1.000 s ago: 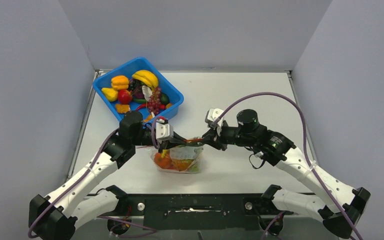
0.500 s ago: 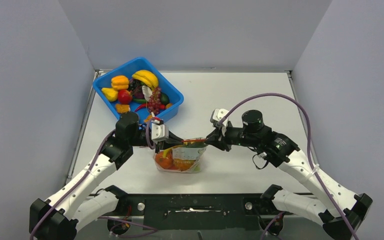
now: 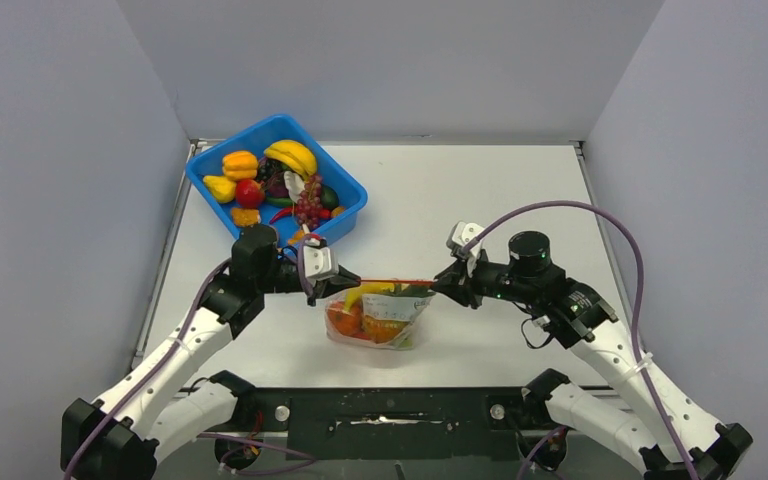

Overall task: Place the food in the zip-top bag and seal the zipper
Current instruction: Zip the zipper food storage bag at the center of the board, then place the zipper food storage bag at the center of the board.

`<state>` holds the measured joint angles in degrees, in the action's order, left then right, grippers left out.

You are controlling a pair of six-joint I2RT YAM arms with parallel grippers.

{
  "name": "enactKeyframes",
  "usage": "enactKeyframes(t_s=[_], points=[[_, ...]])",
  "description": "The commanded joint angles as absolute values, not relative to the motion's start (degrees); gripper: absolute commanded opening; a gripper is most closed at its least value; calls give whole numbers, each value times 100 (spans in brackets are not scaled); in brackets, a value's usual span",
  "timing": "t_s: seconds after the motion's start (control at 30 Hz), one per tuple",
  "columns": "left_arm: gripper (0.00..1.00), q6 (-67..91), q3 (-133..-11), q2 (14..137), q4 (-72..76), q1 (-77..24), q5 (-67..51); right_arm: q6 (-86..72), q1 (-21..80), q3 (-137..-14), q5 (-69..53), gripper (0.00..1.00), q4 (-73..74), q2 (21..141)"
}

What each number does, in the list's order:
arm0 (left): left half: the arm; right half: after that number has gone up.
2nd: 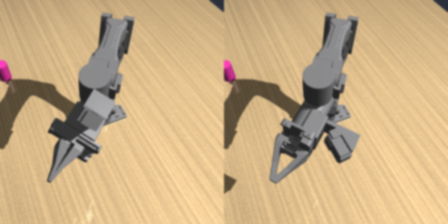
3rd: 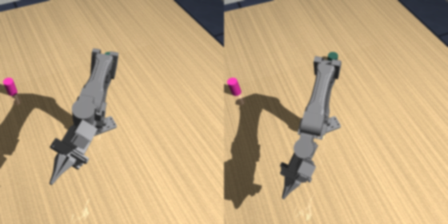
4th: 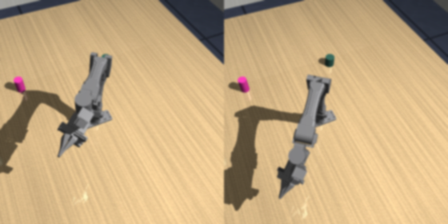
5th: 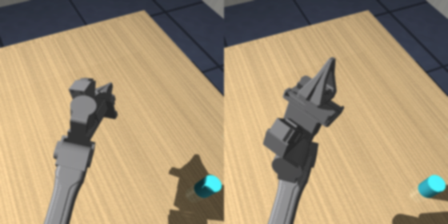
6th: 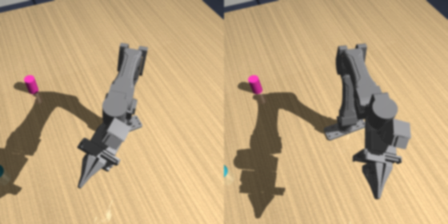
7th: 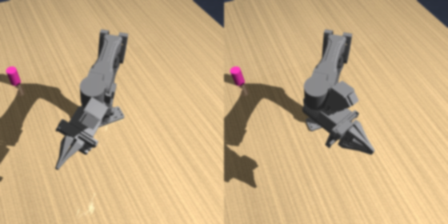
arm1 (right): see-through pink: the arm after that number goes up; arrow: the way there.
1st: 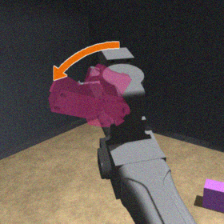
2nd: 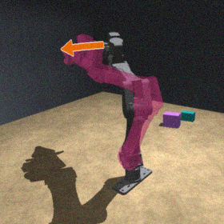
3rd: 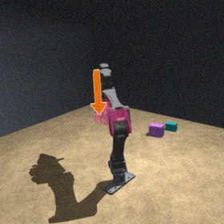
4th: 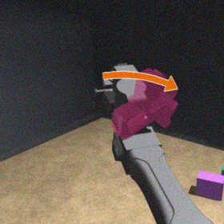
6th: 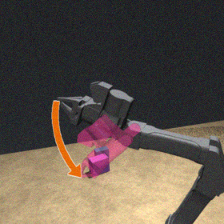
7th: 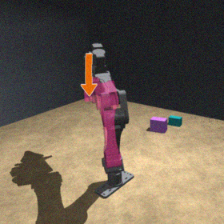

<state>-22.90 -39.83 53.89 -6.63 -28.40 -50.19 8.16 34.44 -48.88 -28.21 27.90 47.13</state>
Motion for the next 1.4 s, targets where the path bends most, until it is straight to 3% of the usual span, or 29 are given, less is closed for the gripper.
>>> enactKeyframes(t_s=[0.0,0.27,0.4,0.47,0.67,0.83,1.03,1.17,1.37], points=[[0,-2336,-3959,5267,-1018,-2303,-4674,1182,3023,-5197,-2484,0,3549,4365],[0,-2245,-4232,5102,-1127,-2136,-4980,1315,3015,-5364,-2724,0,3438,4497],[0,-1883,-4157,4981,-701,-2127,-5250,348,3015,-5613,-2453,31,2914,4539],[0,-1774,-4116,4988,-515,-2127,-5421,-95,3016,-5597,-2584,39,2591,4494],[0,-1472,-3962,4972,-1,-2126,-5556,-1282,3015,-5068,-2458,43,1402,4091],[0,-1166,-3858,5018,436,-2127,-5608,-1421,3023,-5071,-2122,49,1482,4078],[0,533,-3391,5076,2342,-2330,-5616,-1494,3037,-5204,-1802,58,1582,3986],[0,1191,-3390,5035,2902,-2630,-5469,-957,3030,-5022,-2214,70,1534,3841],[0,2367,-3382,4871,3481,-3388,-4750,-849,3033,-4932,-1770,75,1671,3381]])
